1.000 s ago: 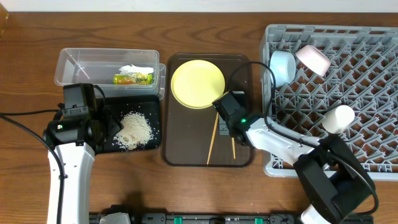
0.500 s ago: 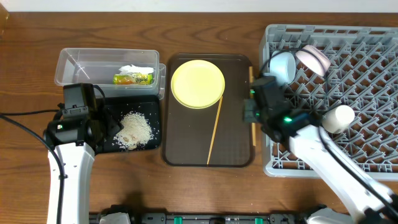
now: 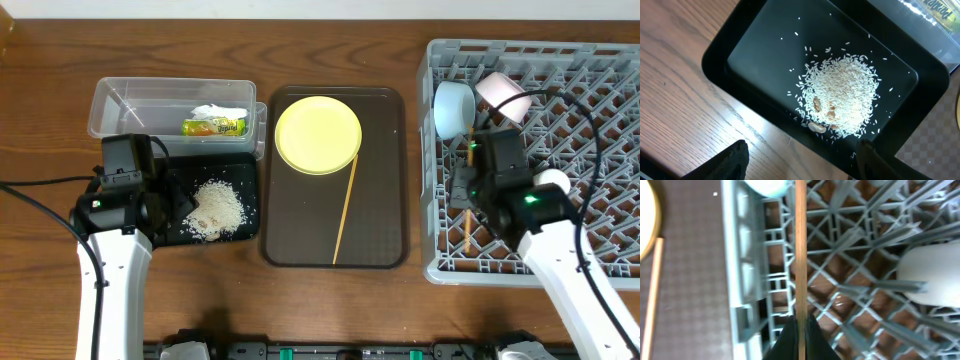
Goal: Sort waste into correct bins and load items into the dishwasher rack
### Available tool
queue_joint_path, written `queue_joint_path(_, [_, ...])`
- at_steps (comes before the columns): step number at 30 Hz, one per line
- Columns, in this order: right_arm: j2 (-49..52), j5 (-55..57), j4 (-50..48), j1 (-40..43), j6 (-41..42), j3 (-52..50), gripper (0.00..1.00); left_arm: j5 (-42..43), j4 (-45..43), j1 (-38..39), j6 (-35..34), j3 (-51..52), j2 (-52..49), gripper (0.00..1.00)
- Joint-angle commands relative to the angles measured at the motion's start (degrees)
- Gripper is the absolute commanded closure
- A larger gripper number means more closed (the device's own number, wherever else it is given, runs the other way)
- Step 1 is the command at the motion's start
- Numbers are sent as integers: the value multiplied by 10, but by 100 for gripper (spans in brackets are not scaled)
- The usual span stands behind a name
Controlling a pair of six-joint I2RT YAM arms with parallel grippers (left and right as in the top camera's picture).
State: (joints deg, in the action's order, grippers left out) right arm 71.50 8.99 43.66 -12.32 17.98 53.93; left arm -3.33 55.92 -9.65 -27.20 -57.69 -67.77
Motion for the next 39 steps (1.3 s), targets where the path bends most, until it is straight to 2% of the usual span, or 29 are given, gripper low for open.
queue_joint_path(1, [6,-9,3,28,-69,0,99,-1,1,-3,-2,-7,-3,29])
queue_joint_path(14, [112,-20,-28,41,-103,0,99,-1,2,-3,-1,-7,-3,29])
queue_joint_path(15, [113,-20,-30,41,-103,0,97,-1,2,-3,-1,-7,-3,29])
queue_joint_path(18, [102,-20,-38,41,-103,3,75,-1,2,-3,-1,-7,-3,29])
queue_joint_path(21, [77,-19,-38,41,-103,13,74,-1,2,-3,-2,-7,-3,29])
queue_joint_path(25, [28,-32,-45,40,-103,31,66,-1,2,-3,-1,-7,-3,29])
queue_joint_path(30, [-16,-170,-95,38,-103,34,62,-1,2,-3,-2,-7,-3,29])
queue_joint_path(33, [-11,-237,-110,19,-103,34,59,-1,2,-3,-2,-7,-3,29])
queue_joint_path(39, [39,-238,-114,-47,-97,33,56,-1,2,-3,-2,-7,-3,29])
